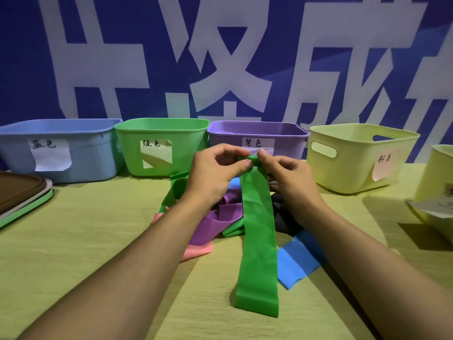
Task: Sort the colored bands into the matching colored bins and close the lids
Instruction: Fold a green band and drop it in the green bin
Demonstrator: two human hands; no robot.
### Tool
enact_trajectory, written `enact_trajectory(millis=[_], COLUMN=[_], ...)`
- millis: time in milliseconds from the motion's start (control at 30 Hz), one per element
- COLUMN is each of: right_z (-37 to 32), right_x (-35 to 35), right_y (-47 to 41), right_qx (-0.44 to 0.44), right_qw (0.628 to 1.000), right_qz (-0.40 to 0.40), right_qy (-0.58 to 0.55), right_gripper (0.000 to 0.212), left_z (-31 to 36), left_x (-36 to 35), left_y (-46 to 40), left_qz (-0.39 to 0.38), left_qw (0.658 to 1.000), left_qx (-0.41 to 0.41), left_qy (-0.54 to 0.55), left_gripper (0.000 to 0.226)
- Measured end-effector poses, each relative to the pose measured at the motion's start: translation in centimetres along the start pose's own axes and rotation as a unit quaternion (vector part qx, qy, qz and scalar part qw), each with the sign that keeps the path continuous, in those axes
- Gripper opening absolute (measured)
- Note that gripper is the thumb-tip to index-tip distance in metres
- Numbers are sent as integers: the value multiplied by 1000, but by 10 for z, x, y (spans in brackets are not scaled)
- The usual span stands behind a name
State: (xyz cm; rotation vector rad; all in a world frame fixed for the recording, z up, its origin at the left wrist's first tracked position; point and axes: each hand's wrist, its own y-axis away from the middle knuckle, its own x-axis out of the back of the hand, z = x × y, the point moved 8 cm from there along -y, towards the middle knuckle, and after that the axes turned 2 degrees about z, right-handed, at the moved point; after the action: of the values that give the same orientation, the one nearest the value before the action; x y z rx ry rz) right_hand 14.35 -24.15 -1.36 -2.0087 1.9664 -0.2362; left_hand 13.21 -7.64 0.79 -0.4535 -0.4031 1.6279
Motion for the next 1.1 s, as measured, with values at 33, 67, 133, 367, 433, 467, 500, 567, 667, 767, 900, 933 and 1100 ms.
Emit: enact_trajectory(millis=[33,67,133,367,433,467,500,567,667,767,900,933,1100], right_z=[0,0,-1,-3,-2,-2,-3,-3,-2,2,7,7,1], right_x=[0,1,0,-5,-7,-7,-8,-9,-9,-10,-8,-7,-6], right_y=[-1,-2,-2,-3,-4,-4,-4,-4,-4,-3,0,0,3], right_qx=[9,18,33,64,69,72,75,81,74,51,4,-1,1], right_qw=[1000,1000,999,997,996,995,995,994,994,996,999,999,999], right_qz=[2,2,-3,-45,-55,-59,-63,-70,-72,-71,-43,-36,-23], right_qy=[7,10,9,-20,-25,-26,-25,-18,-18,-18,29,38,41], right_gripper=[29,26,17,10,16,18,20,20,17,18,39,44,45], left_z=[0,0,0,-13,-19,-19,-18,-18,-18,-16,-16,-16,-16], left_x=[0,0,0,-3,-2,-2,-2,-1,1,0,-1,-2,-3], left_y=[0,0,0,-1,0,0,1,0,-1,0,1,1,0], left_qz=[-2,-4,-11,-18,-20,-16,-11,-4,2,2,-2,-4,-7], left_qw=[1000,1000,1000,998,996,995,995,995,996,996,996,997,997], left_qx=[0,0,0,45,65,68,67,61,55,59,58,56,53], left_qy=[-2,-8,-18,-46,-64,-67,-71,-77,-68,-62,-60,-60,-54], left_gripper=[24,26,30,26,39,40,39,35,29,27,25,25,18])
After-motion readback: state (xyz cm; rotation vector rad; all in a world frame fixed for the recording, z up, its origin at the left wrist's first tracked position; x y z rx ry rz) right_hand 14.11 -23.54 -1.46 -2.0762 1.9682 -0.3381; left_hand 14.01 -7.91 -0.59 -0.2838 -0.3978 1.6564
